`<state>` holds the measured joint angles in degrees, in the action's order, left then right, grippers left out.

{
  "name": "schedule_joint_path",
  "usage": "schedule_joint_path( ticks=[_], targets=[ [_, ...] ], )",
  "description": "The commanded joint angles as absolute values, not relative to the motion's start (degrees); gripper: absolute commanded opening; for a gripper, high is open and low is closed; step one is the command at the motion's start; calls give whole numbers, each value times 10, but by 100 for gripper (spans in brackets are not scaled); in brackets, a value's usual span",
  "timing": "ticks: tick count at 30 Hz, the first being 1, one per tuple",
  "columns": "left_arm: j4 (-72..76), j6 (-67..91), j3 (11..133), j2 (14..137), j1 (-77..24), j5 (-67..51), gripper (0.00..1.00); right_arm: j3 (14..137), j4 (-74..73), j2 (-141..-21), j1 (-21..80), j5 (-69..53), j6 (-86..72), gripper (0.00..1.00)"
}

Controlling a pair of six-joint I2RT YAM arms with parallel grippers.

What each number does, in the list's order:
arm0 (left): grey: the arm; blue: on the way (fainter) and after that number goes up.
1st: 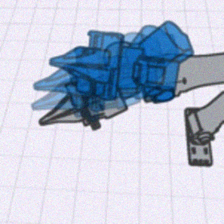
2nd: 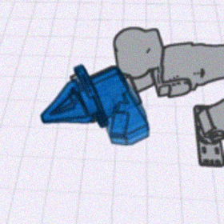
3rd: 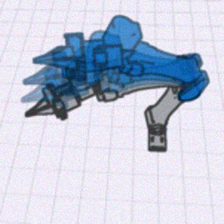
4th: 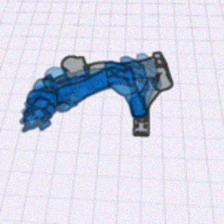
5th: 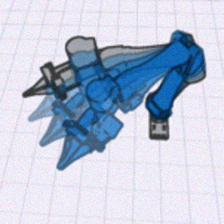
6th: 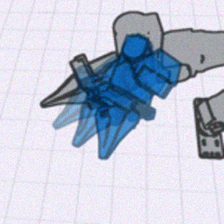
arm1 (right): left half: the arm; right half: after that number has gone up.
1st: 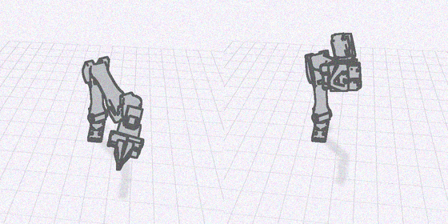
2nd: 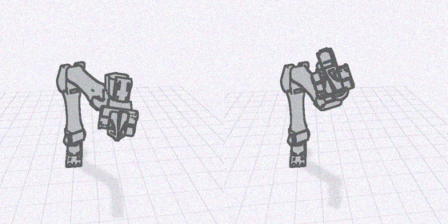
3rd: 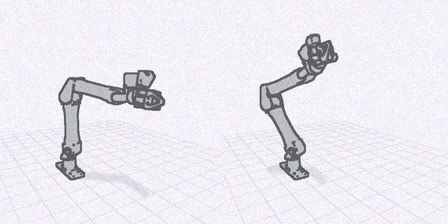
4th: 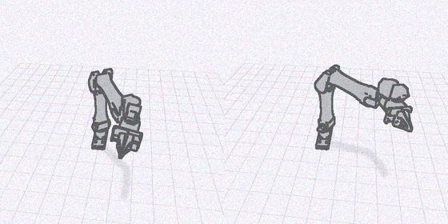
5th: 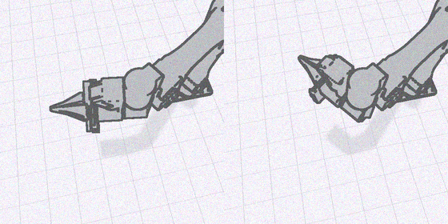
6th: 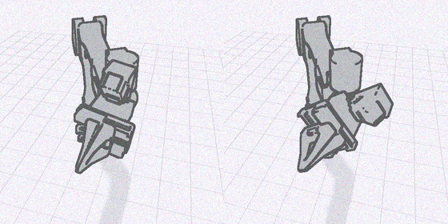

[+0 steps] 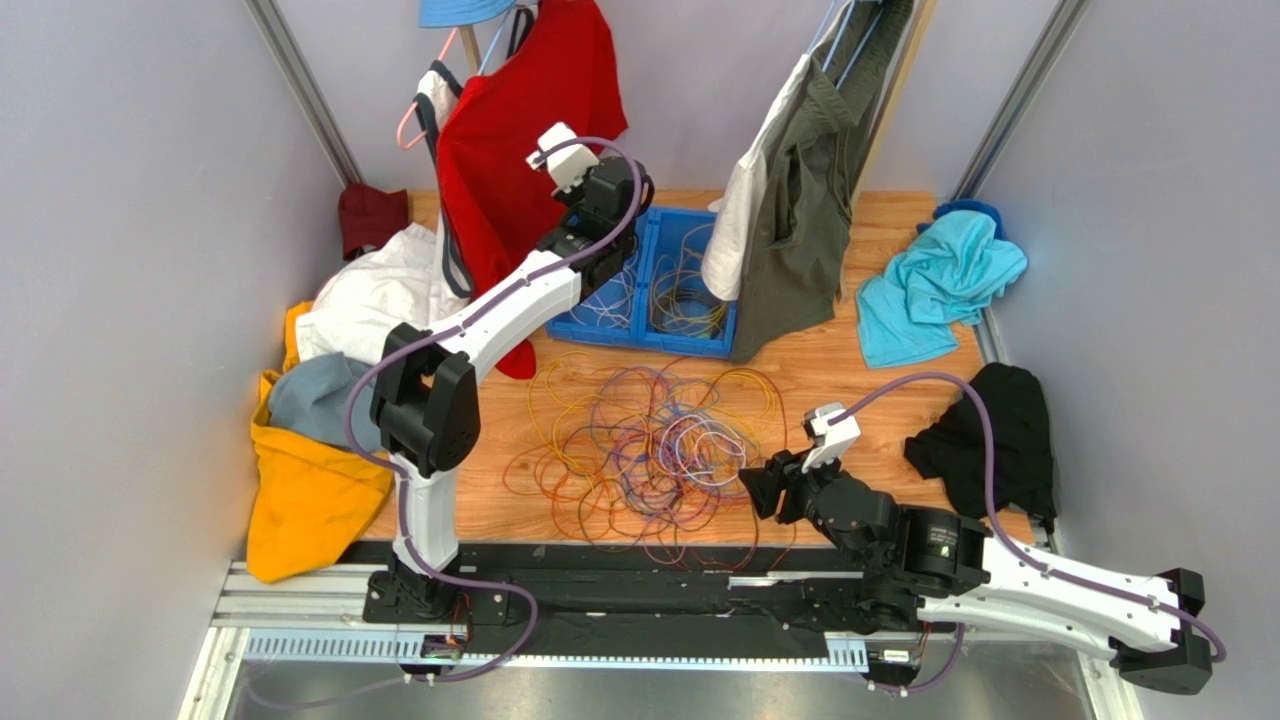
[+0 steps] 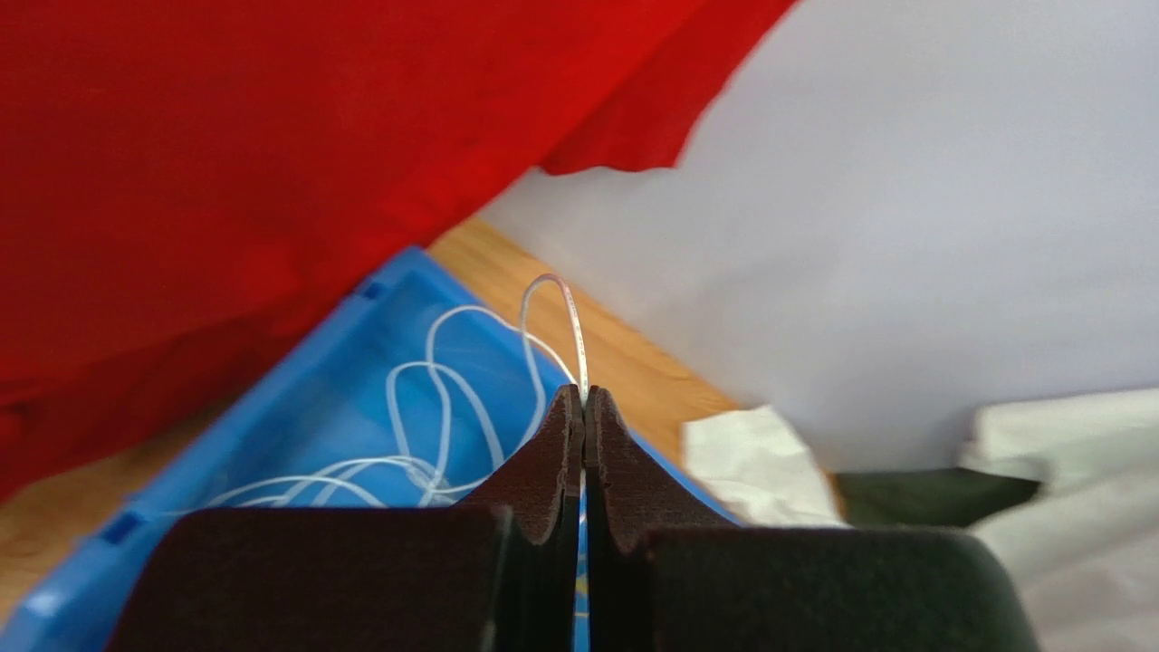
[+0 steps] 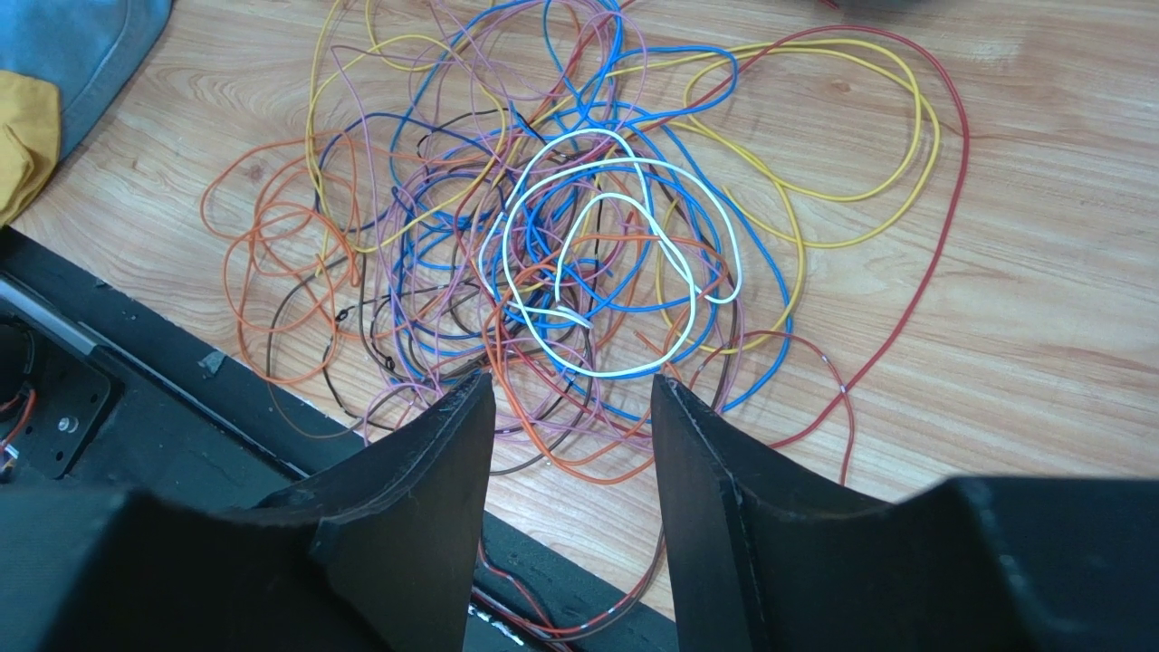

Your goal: Untangle the cables

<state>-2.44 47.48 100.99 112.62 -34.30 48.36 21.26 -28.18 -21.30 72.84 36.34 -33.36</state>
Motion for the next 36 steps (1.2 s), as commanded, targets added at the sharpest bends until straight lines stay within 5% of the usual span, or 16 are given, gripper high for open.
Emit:
schedule_joint_path(
  ticks=[1,12,18,21,28,36],
  targets=[
    [-79,462,975,1106,-332,501,0,211,-263,-206,729,364,-347,50],
    [-133,497,914,1118,-324,456,0,207,-258,-209,729,361,-355,50],
    [-131,456,917,1087,-324,423,57,208,-250,-214,729,357,-358,50],
    [-132,426,923,1057,-324,427,71,207,-246,-215,729,357,-359,50],
    [-154,369,873,959,-339,387,72,208,-214,-234,729,347,-354,50],
    [-91,314,647,788,-437,277,65,229,-186,-286,729,340,-345,50]
  ],
)
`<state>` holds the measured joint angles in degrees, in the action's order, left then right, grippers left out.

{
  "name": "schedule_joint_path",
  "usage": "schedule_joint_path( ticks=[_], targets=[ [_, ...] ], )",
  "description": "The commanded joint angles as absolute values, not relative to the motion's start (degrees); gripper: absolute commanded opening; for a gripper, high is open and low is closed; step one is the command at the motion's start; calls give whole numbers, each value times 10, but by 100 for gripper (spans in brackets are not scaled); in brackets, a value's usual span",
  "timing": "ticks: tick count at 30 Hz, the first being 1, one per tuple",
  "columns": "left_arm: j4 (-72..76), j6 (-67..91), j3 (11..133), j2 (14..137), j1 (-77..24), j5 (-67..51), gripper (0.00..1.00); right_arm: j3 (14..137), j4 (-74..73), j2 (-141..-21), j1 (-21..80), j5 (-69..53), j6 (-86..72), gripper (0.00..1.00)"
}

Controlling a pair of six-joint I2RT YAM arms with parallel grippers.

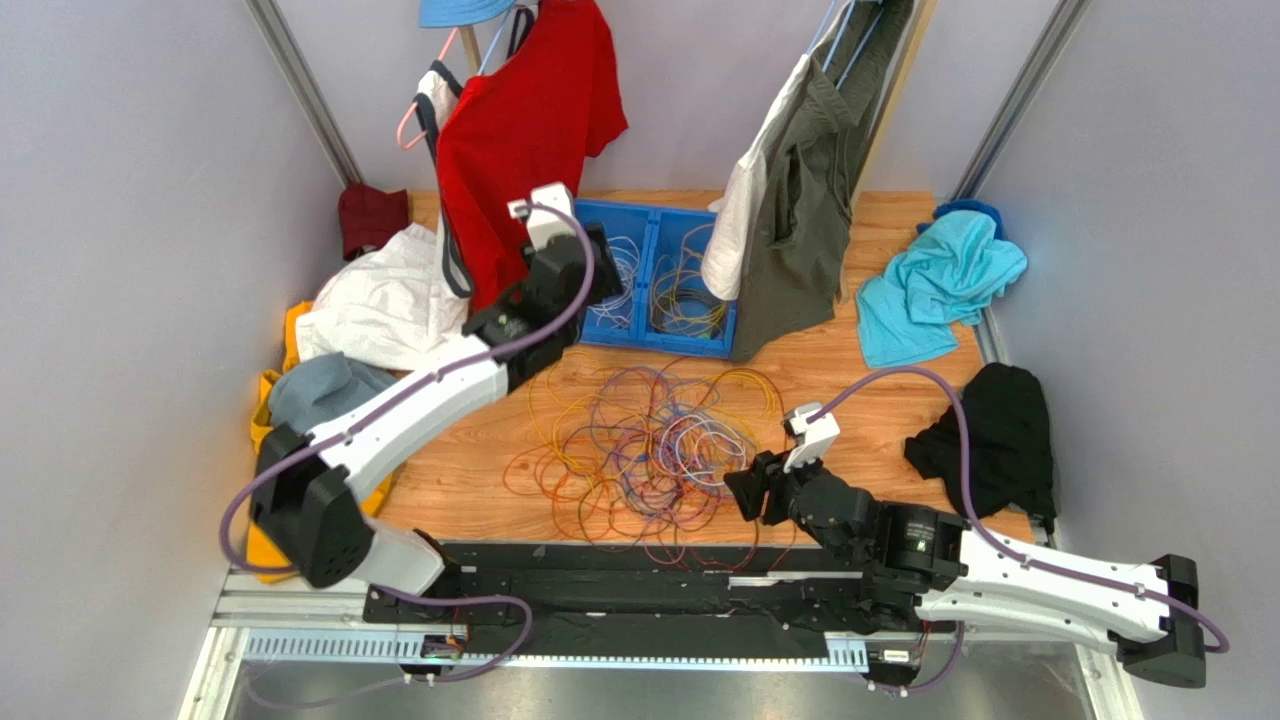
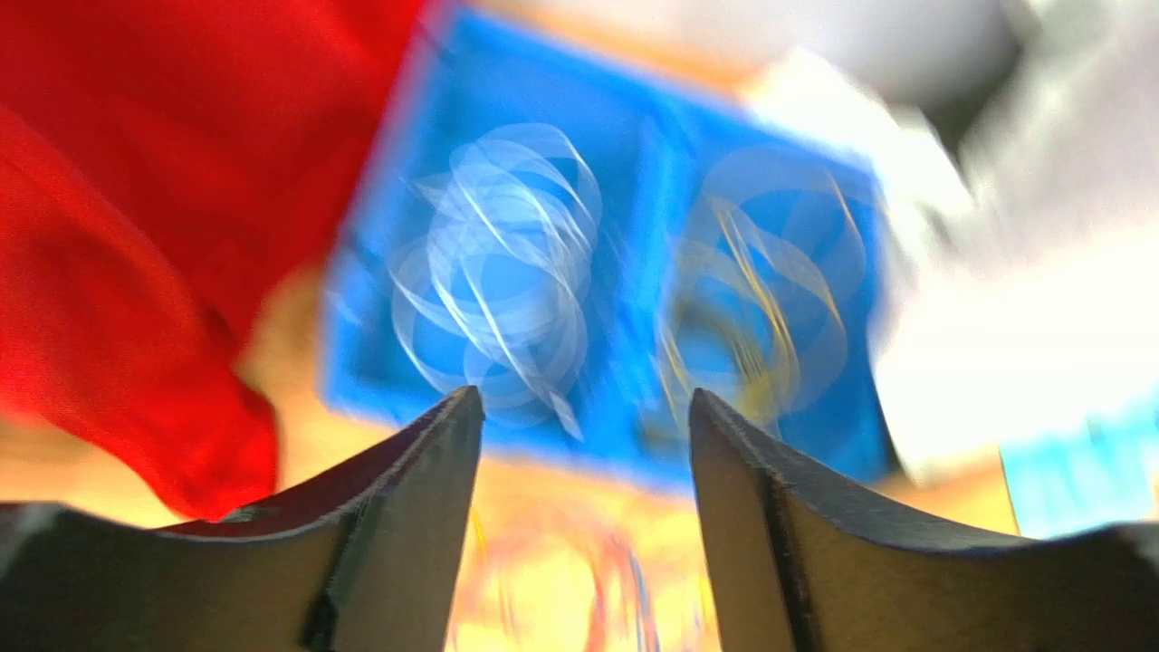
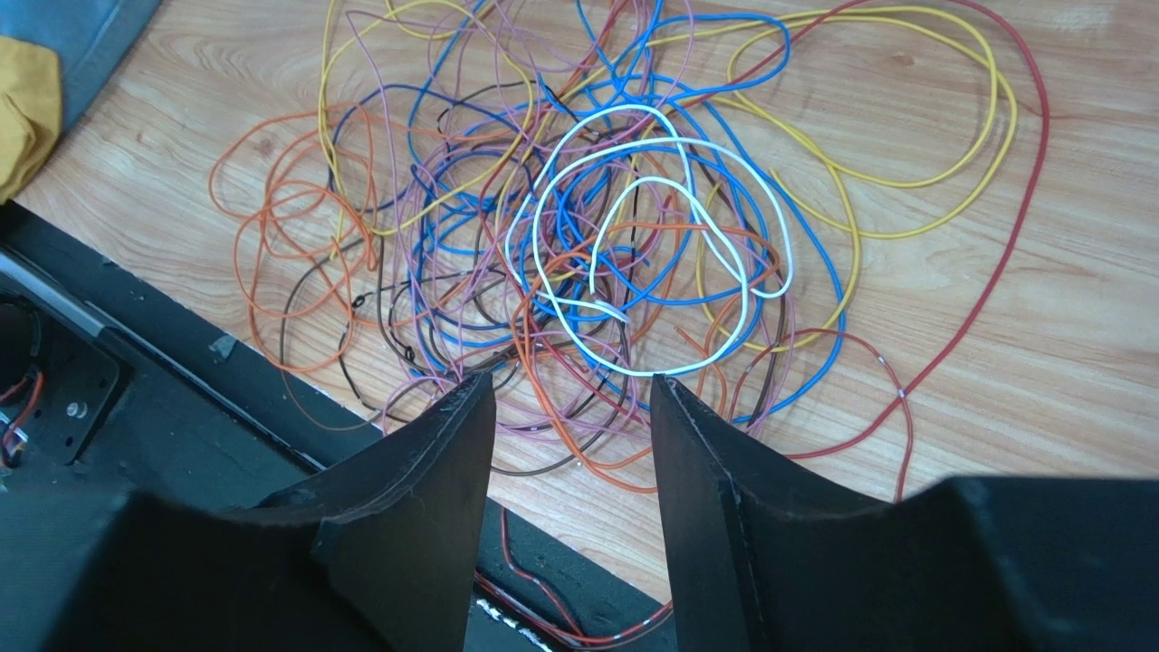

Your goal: Untangle the cables

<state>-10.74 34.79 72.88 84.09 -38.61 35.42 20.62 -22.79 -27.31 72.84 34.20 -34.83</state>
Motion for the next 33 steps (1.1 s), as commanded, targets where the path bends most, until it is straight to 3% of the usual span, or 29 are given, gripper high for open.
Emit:
schedule_joint_path(
  ticks=[1,11,18,25,33],
  targets=[
    [-85,318,629,781,-462,247,64,230,-184,-289,729,342,-343,50],
    [-105,395,484,689,-564,255,59,250,-158,-408,711,417,-325,48],
    [-161,401,431,541,-570,284,59,292,-143,-525,571,337,-318,45],
    [-194,416,389,463,-570,291,58,330,-131,-646,545,299,-321,38],
    [-205,433,362,424,-570,291,58,337,-137,-686,545,285,-333,34]
  ],
)
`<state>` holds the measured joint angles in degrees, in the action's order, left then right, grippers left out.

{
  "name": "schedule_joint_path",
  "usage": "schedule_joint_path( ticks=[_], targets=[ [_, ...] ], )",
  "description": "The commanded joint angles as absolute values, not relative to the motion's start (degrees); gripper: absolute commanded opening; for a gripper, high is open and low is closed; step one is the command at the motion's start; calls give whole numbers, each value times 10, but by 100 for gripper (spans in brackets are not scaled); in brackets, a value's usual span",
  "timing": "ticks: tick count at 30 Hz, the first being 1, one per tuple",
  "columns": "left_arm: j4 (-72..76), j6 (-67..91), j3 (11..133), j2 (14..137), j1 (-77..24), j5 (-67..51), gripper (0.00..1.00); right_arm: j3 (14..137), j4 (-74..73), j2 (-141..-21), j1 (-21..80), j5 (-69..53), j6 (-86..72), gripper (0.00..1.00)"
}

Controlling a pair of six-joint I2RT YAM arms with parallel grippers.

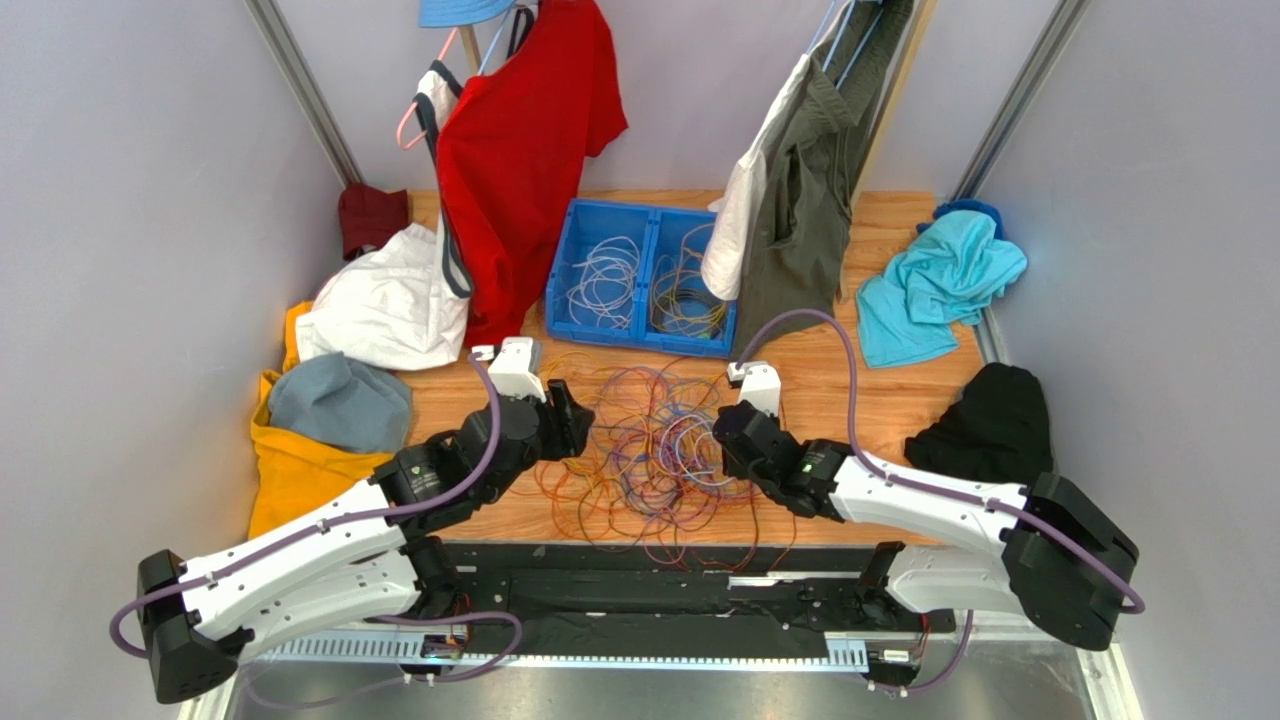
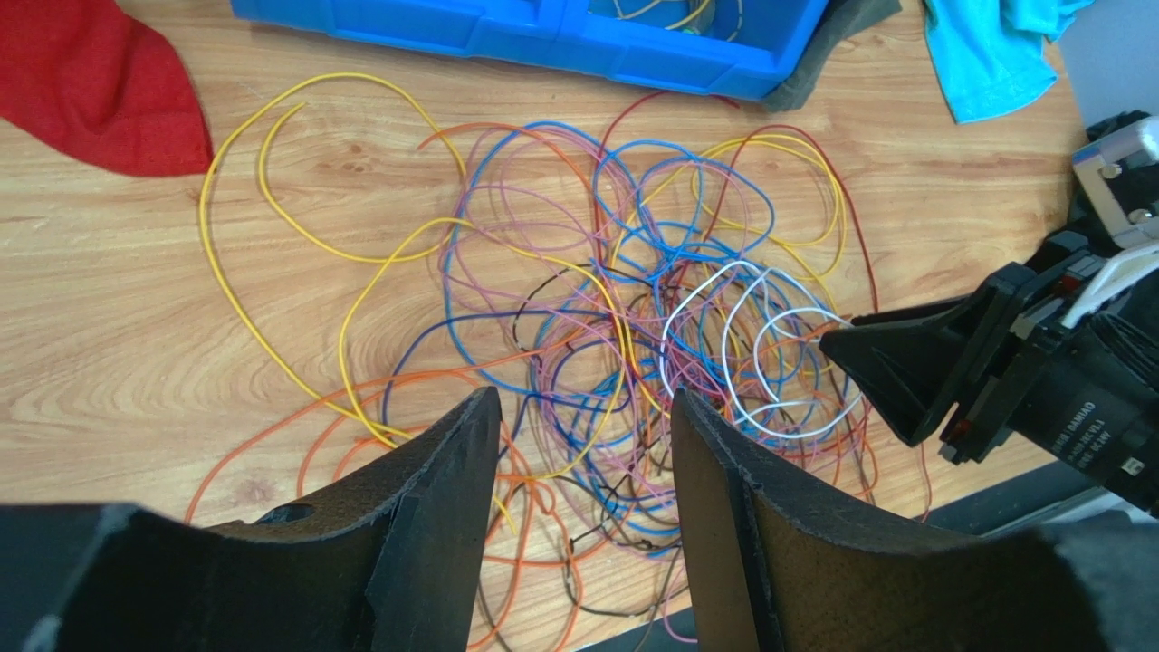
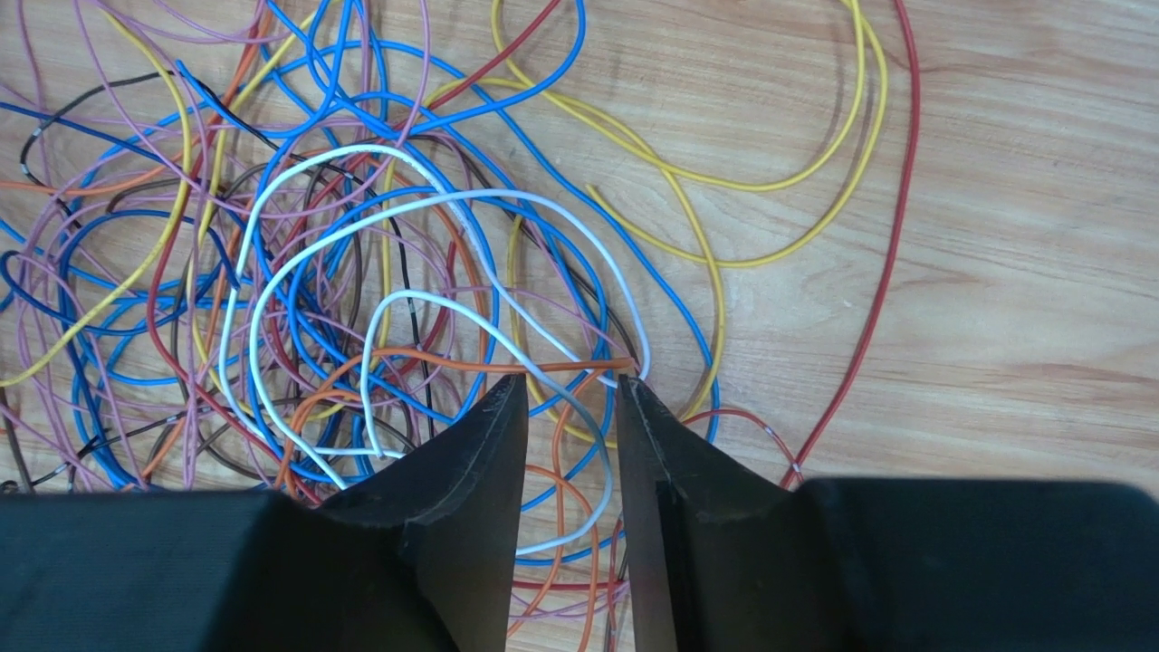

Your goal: Untangle the cables

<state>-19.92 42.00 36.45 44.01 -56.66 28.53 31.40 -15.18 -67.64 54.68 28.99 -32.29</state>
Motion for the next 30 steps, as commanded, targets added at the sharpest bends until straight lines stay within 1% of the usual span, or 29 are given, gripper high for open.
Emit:
schedule_joint_path(
  ticks=[1,3,4,5,6,7,10,12,13,15,16,18,20,22,23,24,25,26,28,29,30],
  targets=[
    [-207,434,363,424,-570,291,58,335,-138,-686,545,286,-334,31],
    [-208,437,363,424,-570,291,58,331,-141,-681,545,286,-336,27],
    [-207,439,363,423,-570,292,57,332,-145,-674,545,286,-337,15],
    [-207,439,364,423,-570,291,57,333,-155,-668,545,287,-337,8],
    [-208,439,364,422,-570,292,57,341,-163,-659,546,287,-337,2],
    [-208,440,366,421,-570,291,57,347,-170,-638,548,286,-335,0],
    [-204,433,370,414,-570,294,57,387,-199,-570,580,298,-313,0],
    [-189,428,370,403,-570,297,57,421,-205,-527,620,308,-288,0],
    [-183,421,369,398,-570,297,57,471,-213,-519,628,308,-266,0],
    [-159,405,369,383,-570,292,58,531,-249,-517,647,302,-245,0],
    [-151,399,368,378,-570,288,58,600,-261,-520,654,298,-232,0],
    [-117,376,368,363,-570,271,59,657,-278,-527,678,288,-196,0],
    [-88,360,362,353,-570,241,62,717,-279,-532,694,277,-181,0],
    [-42,342,352,352,-570,216,67,762,-280,-540,697,249,-178,0],
    [-9,336,349,354,-570,185,70,774,-282,-546,697,236,-176,0],
    [6,330,341,356,-570,170,75,785,-283,-548,697,230,-174,0],
    [28,330,336,364,-570,158,78,796,-285,-551,698,228,-171,0],
    [72,328,330,366,-570,127,80,814,-291,-558,697,226,-167,0],
    [133,315,295,373,-570,100,83,829,-298,-565,698,224,-165,0],
    [204,312,278,373,-570,87,84,838,-302,-570,698,221,-164,0],
    [243,310,239,373,-570,84,85,840,-304,-571,698,220,-167,0]
  ],
)
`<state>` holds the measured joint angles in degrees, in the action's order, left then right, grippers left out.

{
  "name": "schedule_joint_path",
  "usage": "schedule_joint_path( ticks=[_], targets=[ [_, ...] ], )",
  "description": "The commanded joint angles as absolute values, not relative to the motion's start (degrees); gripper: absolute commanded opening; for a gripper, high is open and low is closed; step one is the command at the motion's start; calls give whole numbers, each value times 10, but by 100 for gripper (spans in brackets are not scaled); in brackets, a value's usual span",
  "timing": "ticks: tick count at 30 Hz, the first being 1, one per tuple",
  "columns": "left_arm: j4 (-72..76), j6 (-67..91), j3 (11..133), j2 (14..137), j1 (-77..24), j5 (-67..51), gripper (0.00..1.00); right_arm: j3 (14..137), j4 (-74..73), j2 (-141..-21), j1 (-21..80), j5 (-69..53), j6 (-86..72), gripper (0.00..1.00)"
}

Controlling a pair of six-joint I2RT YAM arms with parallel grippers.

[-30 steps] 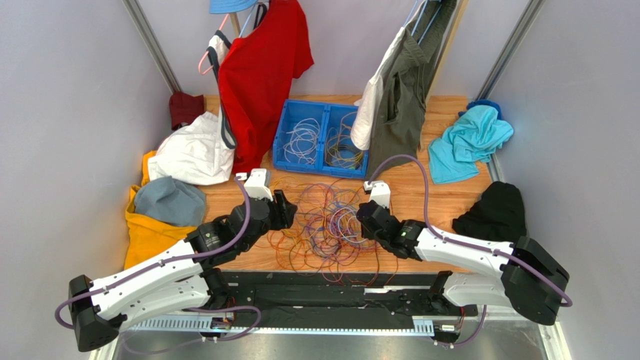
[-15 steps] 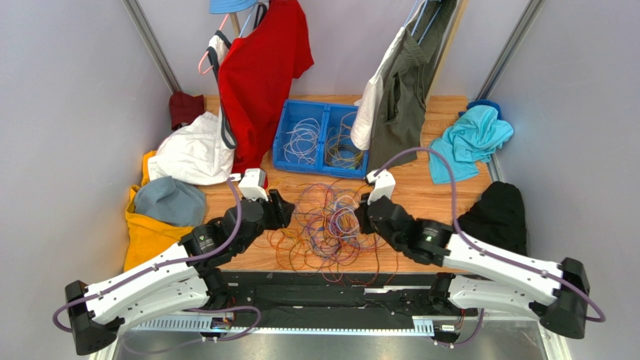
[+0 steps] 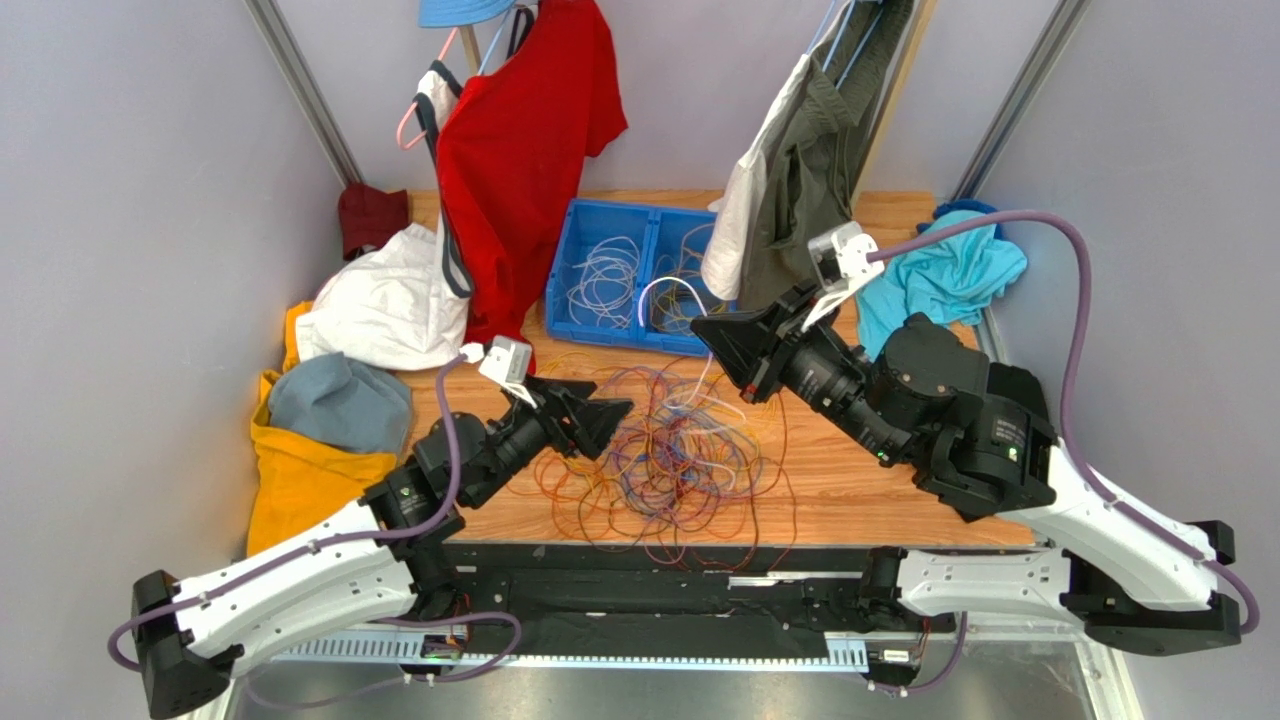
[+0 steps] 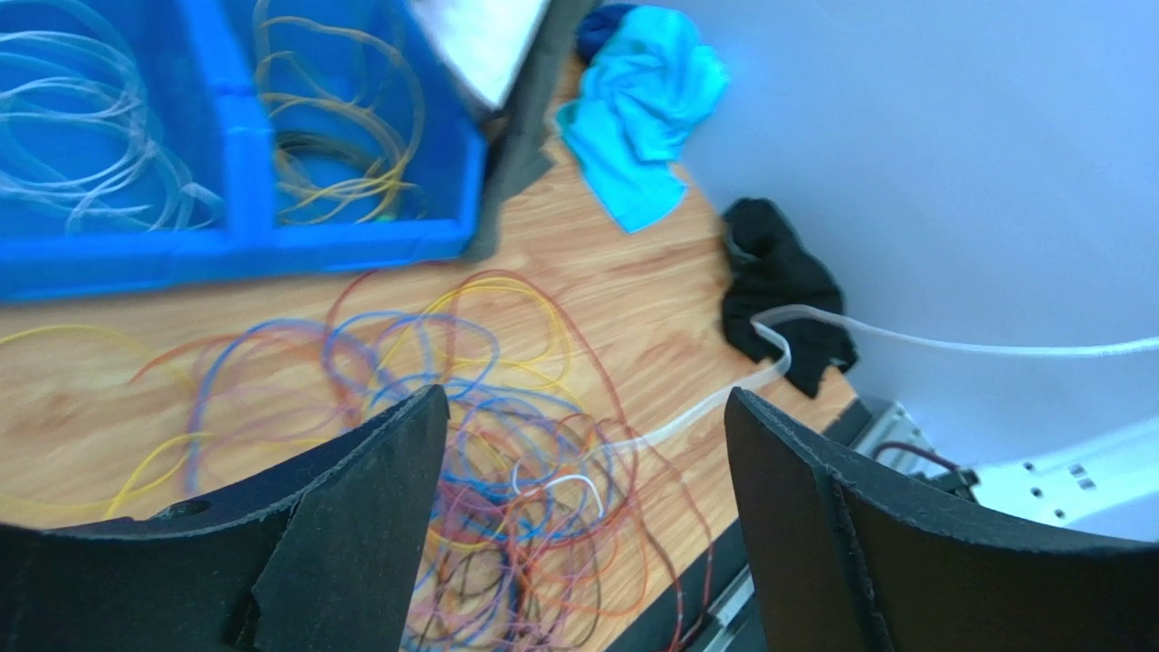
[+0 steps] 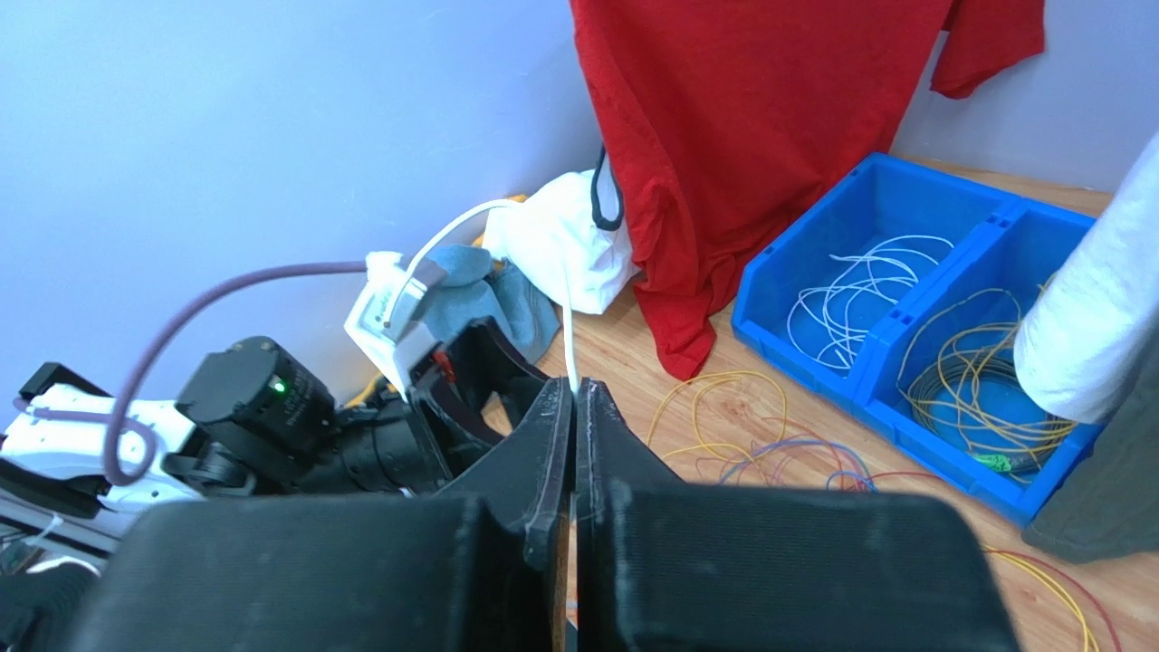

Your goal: Untangle the cables

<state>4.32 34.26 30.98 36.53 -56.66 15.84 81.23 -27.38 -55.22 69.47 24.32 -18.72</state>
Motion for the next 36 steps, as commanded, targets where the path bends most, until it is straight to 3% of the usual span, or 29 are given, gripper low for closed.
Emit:
schedule_joint_path(
  ticks=[1,4,11,22,29,34,36],
  targets=[
    [283,309,218,373,-570,82,85,842,-307,-573,697,219,-169,0],
    [414,310,154,381,-570,83,89,852,-311,-577,698,218,-171,0],
    [488,277,163,455,-570,-78,91,905,-324,-602,698,200,-167,0],
    [713,291,155,613,-570,-84,91,938,-342,-613,698,166,-185,0],
    [713,291,222,692,-570,-91,91,914,-337,-594,698,158,-202,0],
    [694,299,249,753,-570,-104,86,911,-339,-577,698,154,-204,0],
    [710,306,244,774,-570,-102,77,910,-341,-573,697,155,-203,0]
  ],
)
